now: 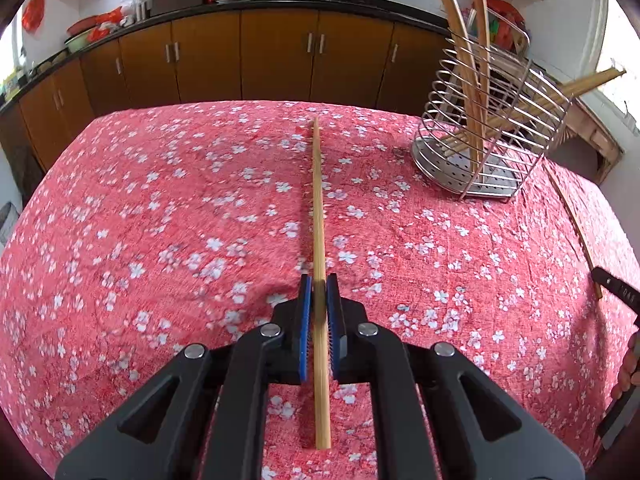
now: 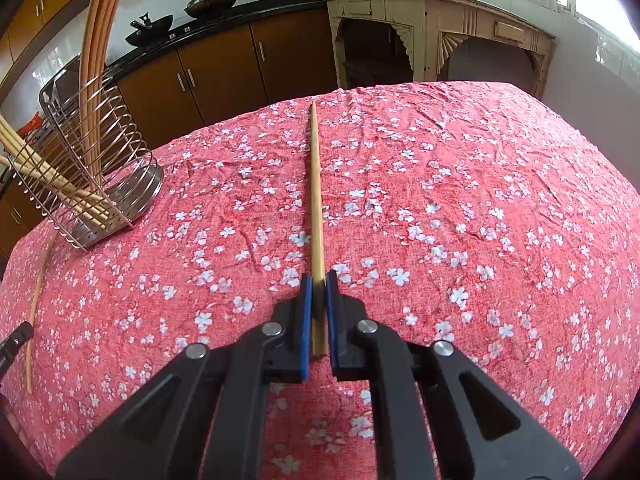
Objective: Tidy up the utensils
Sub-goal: 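Hold the chopsticks in both tools and begin lifting them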
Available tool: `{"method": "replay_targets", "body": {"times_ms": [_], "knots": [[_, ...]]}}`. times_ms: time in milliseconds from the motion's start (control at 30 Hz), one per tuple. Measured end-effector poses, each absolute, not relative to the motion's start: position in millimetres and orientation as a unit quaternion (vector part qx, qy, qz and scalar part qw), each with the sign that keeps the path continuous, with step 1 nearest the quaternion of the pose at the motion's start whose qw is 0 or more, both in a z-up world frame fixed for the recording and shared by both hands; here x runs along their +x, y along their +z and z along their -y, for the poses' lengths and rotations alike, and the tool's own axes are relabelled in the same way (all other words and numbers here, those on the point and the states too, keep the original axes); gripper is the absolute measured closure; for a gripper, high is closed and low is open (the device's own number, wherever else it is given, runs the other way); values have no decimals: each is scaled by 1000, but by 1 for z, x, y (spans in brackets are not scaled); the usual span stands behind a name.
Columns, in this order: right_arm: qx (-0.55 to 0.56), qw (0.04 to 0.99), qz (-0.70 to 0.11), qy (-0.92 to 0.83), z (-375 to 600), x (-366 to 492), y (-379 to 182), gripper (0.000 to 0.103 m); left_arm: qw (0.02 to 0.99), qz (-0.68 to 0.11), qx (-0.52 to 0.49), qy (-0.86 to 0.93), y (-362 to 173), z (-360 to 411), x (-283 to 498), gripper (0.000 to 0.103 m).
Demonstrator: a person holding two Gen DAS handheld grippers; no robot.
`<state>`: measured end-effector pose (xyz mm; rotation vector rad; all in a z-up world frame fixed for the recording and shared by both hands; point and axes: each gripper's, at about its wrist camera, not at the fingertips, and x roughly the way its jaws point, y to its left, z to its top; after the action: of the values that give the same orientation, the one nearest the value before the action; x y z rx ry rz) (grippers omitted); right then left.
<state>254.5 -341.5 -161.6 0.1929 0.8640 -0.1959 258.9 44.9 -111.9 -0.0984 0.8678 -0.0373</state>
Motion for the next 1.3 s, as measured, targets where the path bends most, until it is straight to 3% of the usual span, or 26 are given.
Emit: {"method": "replay_targets", "body": {"times_ms": [233,467,867,933,1000,1300], "knots": [[97,895,-427,-85,336,233,-160,95,903,-425,-56,-33,-113,-50,221,94],[98,894,-430,-80,333,216,-161,95,904,-425,-36,-39,-114,-42,198,84],[73,899,-422,-88,328,214,-159,95,900,-434,-27,-29,-111,-37,191,84],[71,900,-422,-87,327,214,-159,96,900,-434,-25,-26,-112,-34,192,85],[75,899,-423,-82,327,212,-159,101,900,-435,-25,-25,-112,-33,192,95],[78,917,-383,-71,333,193,-139,102,917,-396,-33,-37,-90,-50,179,96]]}}
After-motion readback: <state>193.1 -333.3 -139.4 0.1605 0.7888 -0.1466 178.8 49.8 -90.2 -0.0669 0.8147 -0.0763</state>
